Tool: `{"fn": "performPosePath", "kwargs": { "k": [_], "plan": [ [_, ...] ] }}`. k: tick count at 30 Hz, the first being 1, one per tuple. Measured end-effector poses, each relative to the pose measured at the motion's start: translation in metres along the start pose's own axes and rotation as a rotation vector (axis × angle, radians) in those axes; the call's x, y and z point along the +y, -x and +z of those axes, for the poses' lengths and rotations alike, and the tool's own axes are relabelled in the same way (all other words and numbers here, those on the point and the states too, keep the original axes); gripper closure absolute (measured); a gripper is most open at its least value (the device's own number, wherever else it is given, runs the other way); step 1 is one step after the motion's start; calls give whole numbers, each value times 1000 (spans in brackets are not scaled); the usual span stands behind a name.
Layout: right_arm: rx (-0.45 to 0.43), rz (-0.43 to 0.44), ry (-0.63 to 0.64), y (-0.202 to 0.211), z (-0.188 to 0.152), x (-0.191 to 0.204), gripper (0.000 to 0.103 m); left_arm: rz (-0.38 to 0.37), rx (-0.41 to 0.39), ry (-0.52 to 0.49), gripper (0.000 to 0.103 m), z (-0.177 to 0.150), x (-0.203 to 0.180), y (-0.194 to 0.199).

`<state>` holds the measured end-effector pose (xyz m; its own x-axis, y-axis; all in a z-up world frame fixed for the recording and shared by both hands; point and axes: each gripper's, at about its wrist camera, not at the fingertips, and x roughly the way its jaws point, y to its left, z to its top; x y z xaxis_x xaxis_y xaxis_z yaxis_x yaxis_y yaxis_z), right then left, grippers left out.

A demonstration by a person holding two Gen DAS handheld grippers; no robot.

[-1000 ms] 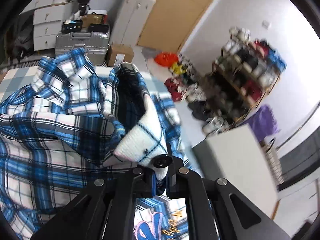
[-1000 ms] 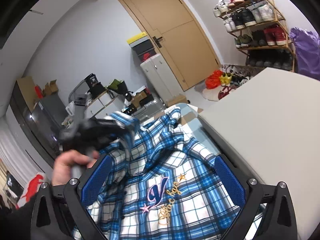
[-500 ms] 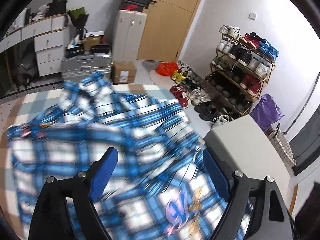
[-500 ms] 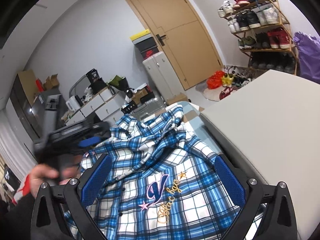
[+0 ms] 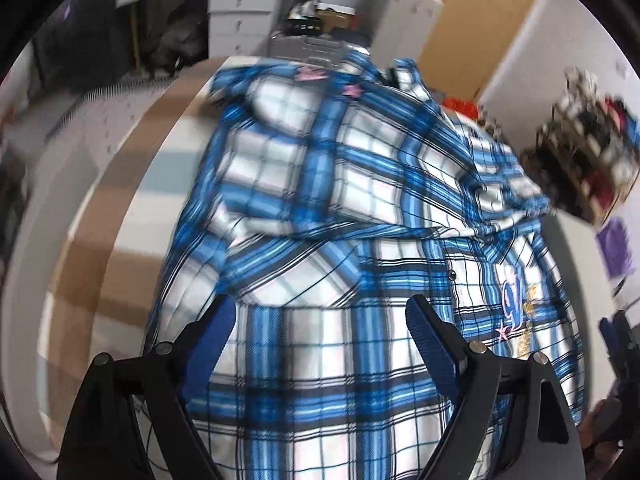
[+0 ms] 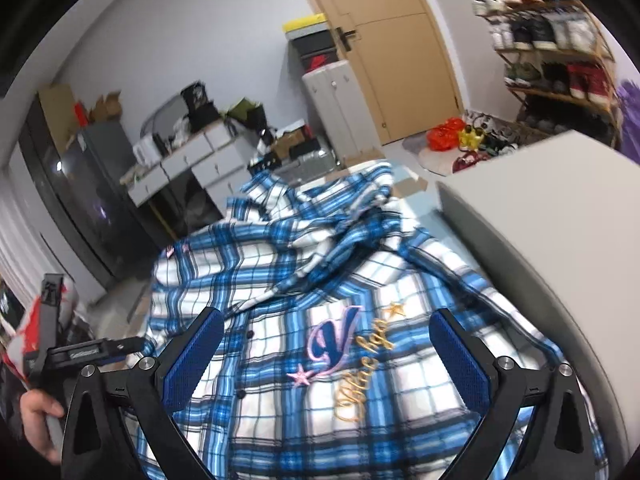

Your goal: Fold large clothes

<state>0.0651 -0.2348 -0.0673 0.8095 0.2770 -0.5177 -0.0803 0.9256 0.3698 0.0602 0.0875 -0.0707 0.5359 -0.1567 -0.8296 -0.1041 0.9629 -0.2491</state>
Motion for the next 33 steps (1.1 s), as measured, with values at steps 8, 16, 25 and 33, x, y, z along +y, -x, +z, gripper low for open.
{"fn": "performPosePath", "kwargs": {
  "k": [8,16,25,33],
  "plan": [
    [227,84,345,-108,56,140,0,-49,-33,64,19,2,34,6],
    [464,109,359,-272,74,232,15,-31,-17,42,19,5,54,12],
    [565,-51,446,-367,44,249,28,11,6,25,19,9,62,-5],
    [416,30,508,-281,85,197,32,-3,3,9,19,9,49,-6]
  ]
}}
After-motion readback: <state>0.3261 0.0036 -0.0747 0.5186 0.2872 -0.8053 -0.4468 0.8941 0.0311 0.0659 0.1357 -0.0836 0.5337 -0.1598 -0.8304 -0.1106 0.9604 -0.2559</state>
